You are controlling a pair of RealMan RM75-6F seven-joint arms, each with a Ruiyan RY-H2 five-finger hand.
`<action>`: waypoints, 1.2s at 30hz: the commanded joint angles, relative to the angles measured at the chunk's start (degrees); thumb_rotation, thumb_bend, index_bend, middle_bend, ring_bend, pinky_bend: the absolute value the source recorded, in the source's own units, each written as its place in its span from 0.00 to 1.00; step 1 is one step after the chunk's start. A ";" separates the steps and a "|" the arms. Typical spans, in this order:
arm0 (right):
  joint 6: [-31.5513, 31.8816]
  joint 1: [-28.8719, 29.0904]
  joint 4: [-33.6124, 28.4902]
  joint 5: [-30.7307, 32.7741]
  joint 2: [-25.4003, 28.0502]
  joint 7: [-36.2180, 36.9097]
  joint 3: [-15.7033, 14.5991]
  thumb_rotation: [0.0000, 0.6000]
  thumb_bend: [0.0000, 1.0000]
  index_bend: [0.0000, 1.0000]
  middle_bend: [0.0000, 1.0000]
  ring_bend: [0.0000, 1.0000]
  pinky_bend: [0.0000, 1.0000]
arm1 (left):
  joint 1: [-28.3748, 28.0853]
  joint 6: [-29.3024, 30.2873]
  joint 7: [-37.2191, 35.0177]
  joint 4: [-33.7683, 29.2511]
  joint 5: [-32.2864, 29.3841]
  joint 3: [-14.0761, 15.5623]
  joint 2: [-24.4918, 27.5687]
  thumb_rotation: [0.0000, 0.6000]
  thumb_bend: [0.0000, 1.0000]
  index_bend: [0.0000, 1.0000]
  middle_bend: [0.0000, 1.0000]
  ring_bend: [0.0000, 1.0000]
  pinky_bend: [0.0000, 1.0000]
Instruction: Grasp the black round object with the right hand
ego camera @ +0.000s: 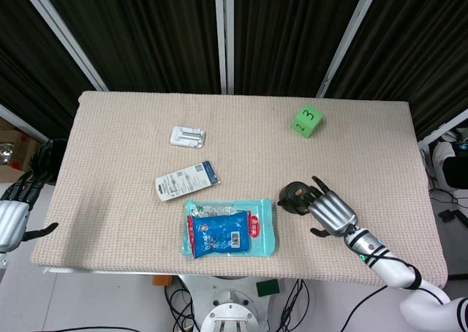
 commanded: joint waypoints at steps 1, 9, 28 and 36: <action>-0.06 0.17 0.28 0.00 -0.25 0.34 -0.21 0.81 0.19 0.36 0.30 0.22 0.04 | 0.02 -0.02 -0.04 0.01 -0.06 0.00 0.02 1.00 0.03 0.10 0.07 0.01 0.19; -0.74 0.62 0.27 1.04 -0.45 1.25 -0.58 0.81 0.19 0.42 0.35 0.27 0.03 | 0.09 0.08 -0.40 0.17 -0.12 -0.03 0.08 1.00 0.03 0.10 0.07 0.01 0.19; -3.36 2.22 0.25 4.85 -1.14 1.48 -0.87 0.81 0.19 0.48 0.42 0.34 0.06 | 0.12 0.21 -0.56 0.20 -0.12 -0.08 0.13 1.00 0.03 0.10 0.07 0.01 0.19; -4.35 2.85 0.58 6.37 -1.72 0.39 -1.25 0.82 0.19 0.51 0.45 0.38 0.07 | 0.09 0.14 -0.72 0.29 -0.11 -0.07 0.14 1.00 0.03 0.10 0.07 0.01 0.19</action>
